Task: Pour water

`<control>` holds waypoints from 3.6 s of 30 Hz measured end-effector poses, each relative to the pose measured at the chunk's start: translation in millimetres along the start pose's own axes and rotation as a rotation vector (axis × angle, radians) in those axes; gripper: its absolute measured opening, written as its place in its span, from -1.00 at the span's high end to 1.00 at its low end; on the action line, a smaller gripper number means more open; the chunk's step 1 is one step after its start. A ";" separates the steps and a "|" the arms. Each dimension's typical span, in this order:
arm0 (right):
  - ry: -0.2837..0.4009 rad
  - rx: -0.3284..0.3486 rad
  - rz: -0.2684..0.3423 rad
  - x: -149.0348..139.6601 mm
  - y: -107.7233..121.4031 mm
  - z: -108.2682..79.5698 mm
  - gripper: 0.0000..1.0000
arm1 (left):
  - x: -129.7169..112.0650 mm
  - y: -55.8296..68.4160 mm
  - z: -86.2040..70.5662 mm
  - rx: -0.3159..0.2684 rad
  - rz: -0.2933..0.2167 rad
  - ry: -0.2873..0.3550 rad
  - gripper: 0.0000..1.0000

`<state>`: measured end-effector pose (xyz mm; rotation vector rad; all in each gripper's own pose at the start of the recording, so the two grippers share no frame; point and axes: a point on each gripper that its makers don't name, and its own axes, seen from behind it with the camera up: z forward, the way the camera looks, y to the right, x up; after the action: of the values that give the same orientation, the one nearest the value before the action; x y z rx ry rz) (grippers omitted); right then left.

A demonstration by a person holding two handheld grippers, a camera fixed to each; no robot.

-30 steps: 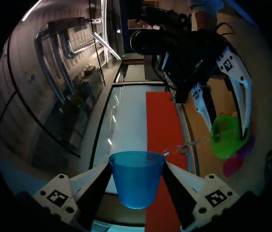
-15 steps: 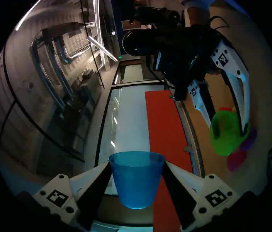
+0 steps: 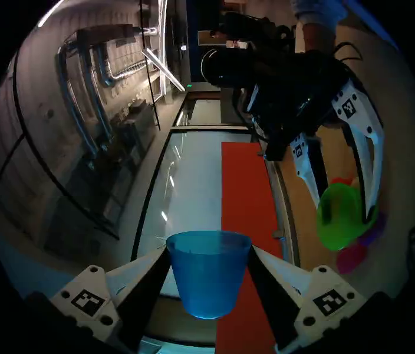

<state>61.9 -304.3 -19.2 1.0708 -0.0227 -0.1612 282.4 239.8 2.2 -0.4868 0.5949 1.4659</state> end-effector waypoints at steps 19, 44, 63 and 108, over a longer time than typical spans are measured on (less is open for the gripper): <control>0.012 -0.022 0.002 3.2 3.7 -2.7 -0.79 | -21.4 11.9 1.3 -0.010 -0.524 -0.034 -0.73; 0.039 -0.034 -0.003 19.6 -1.2 -10.7 -0.79 | -49.0 11.1 -4.0 -0.036 -1.189 -0.034 -0.73; 0.037 -0.031 -0.015 24.4 -5.6 -14.1 -0.79 | -53.5 22.5 -0.1 -0.114 -1.486 -0.009 -0.75; -0.193 -0.109 0.035 -47.6 27.7 -83.6 -0.80 | -96.4 211.4 -62.9 -0.318 -1.439 -0.312 -0.76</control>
<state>26.4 -211.7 -32.3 0.9423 -0.2047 -0.2311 65.9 137.4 26.7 -0.6892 -0.2836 0.2106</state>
